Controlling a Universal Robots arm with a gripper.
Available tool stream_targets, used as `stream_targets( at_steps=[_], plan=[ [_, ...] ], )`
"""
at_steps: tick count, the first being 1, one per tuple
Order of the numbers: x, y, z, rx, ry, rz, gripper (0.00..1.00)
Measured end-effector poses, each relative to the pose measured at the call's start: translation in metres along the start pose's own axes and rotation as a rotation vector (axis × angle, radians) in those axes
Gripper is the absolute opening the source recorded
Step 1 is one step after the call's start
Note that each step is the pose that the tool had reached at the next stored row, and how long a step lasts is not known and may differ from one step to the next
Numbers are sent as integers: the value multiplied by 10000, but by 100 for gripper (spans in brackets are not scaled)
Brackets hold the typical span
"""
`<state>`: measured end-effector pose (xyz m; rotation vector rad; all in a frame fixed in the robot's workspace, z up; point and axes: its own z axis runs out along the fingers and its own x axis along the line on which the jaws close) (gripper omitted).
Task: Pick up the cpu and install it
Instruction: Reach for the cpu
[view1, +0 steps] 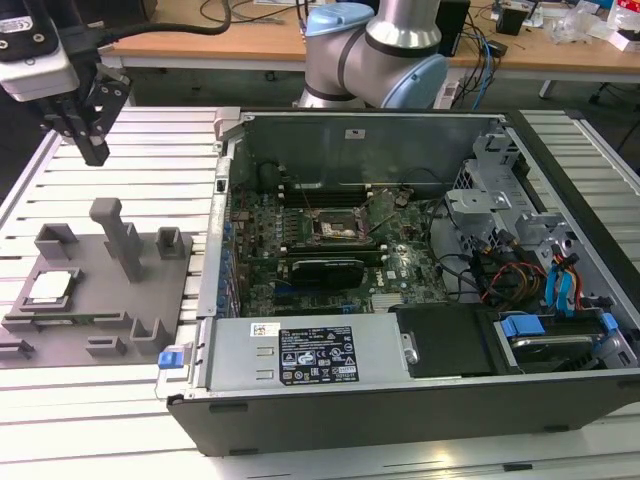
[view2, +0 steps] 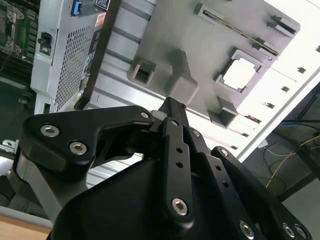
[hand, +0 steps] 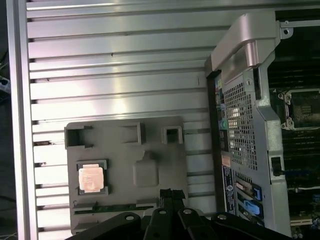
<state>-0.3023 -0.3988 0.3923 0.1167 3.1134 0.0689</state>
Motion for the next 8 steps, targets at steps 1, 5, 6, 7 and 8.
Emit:
stream_targets(
  at_steps=[1,5,6,7,8],
  plan=[
    [30,-2,-1,0,0,-1,11],
    [198,-15,-3,0,0,-1,11],
    [223,-17,-4,0,0,-1,11],
    [241,-18,-4,0,0,0,11],
    [268,-20,-4,0,0,0,11]
  ],
)
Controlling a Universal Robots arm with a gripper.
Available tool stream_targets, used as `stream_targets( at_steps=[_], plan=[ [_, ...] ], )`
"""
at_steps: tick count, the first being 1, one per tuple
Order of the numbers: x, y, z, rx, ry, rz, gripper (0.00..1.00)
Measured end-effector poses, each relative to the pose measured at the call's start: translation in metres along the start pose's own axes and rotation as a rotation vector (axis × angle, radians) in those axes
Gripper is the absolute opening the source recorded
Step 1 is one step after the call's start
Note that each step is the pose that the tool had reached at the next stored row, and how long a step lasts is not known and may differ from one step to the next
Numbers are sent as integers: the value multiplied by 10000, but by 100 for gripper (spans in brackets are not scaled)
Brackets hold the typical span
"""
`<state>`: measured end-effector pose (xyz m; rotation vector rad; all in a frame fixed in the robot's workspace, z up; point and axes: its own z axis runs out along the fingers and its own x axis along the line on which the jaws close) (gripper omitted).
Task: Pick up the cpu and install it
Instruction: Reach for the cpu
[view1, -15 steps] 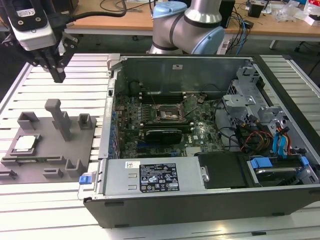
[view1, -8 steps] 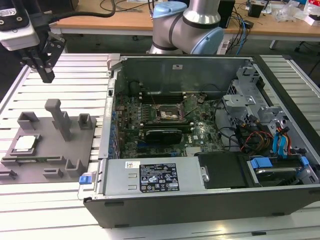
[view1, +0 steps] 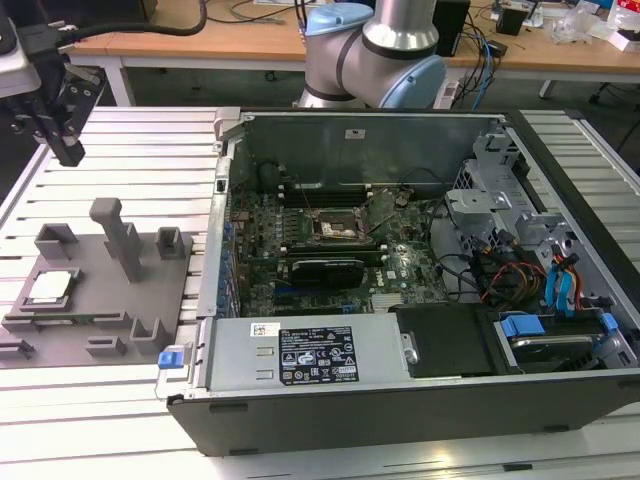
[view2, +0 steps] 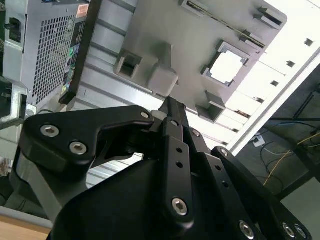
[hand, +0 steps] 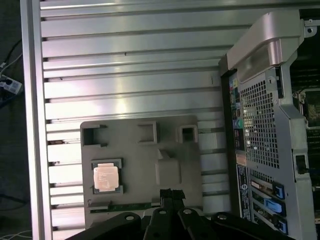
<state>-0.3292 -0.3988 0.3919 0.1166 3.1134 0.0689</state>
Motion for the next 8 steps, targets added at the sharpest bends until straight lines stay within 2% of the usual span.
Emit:
stream_targets(
  at_steps=[5,8],
  plan=[
    [159,-12,-2,1,1,0,11],
    [227,-17,-3,0,1,-1,11]
  ],
)
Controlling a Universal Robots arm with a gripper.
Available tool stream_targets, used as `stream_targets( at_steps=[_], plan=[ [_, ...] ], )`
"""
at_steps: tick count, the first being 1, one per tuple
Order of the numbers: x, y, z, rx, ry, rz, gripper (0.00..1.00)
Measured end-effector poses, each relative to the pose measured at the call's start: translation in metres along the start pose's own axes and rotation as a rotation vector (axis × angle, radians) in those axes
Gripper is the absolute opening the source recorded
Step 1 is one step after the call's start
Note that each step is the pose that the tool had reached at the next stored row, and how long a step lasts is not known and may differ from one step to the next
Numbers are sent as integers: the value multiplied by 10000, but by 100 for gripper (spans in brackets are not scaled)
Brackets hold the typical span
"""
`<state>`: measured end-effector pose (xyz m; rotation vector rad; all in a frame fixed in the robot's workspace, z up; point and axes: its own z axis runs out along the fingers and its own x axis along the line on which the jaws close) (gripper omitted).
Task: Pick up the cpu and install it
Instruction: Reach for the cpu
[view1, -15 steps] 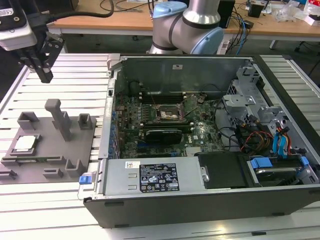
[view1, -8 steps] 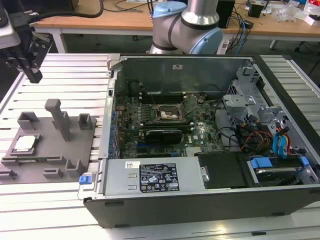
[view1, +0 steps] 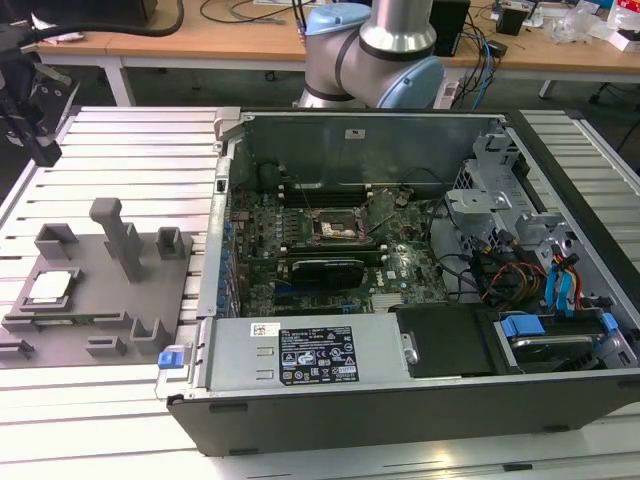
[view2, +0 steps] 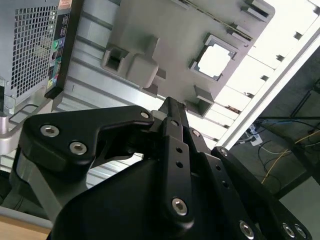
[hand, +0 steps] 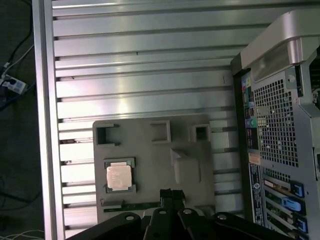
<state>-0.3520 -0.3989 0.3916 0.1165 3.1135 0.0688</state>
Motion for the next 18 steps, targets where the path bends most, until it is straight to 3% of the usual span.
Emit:
stream_targets(
  at_steps=[9,18],
  plan=[
    [304,-23,-3,0,0,0,11],
    [458,-35,-4,0,0,0,11]
  ],
)
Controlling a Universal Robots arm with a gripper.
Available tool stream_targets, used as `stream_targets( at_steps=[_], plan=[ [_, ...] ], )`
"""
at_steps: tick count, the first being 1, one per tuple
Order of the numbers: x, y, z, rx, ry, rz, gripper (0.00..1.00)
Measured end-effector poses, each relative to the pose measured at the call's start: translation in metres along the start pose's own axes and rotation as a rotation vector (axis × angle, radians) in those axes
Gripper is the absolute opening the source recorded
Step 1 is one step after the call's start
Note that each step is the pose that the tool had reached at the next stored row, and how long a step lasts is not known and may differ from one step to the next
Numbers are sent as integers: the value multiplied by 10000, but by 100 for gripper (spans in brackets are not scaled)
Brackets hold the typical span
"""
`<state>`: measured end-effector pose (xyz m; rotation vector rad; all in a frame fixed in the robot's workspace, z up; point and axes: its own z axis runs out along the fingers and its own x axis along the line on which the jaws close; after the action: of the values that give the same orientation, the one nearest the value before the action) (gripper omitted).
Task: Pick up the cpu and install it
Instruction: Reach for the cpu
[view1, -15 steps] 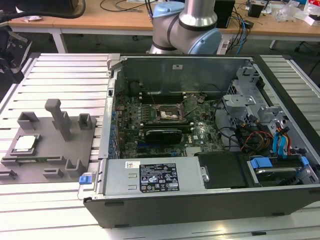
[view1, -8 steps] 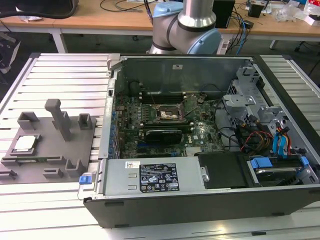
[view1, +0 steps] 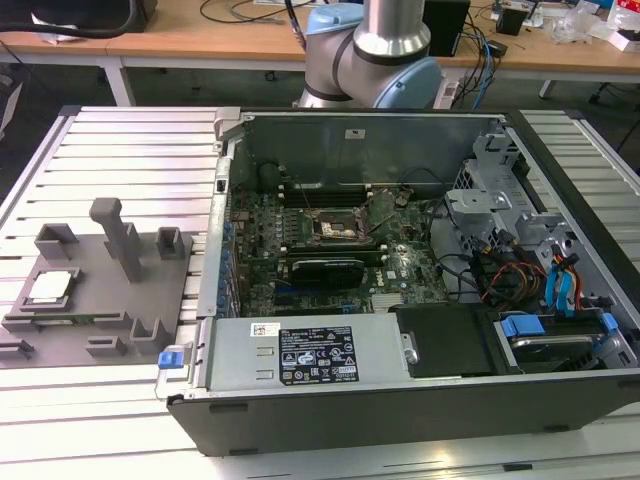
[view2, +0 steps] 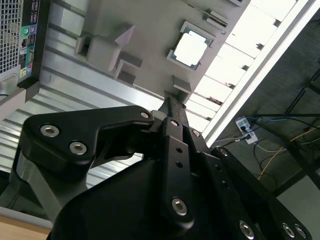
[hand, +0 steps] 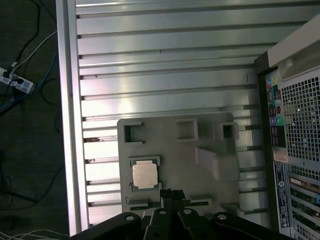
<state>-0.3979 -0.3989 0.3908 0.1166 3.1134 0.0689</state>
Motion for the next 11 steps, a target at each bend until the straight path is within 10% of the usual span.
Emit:
stream_targets(
  at_steps=[11],
  plan=[
    [124,-9,1,0,0,0,11]
  ],
)
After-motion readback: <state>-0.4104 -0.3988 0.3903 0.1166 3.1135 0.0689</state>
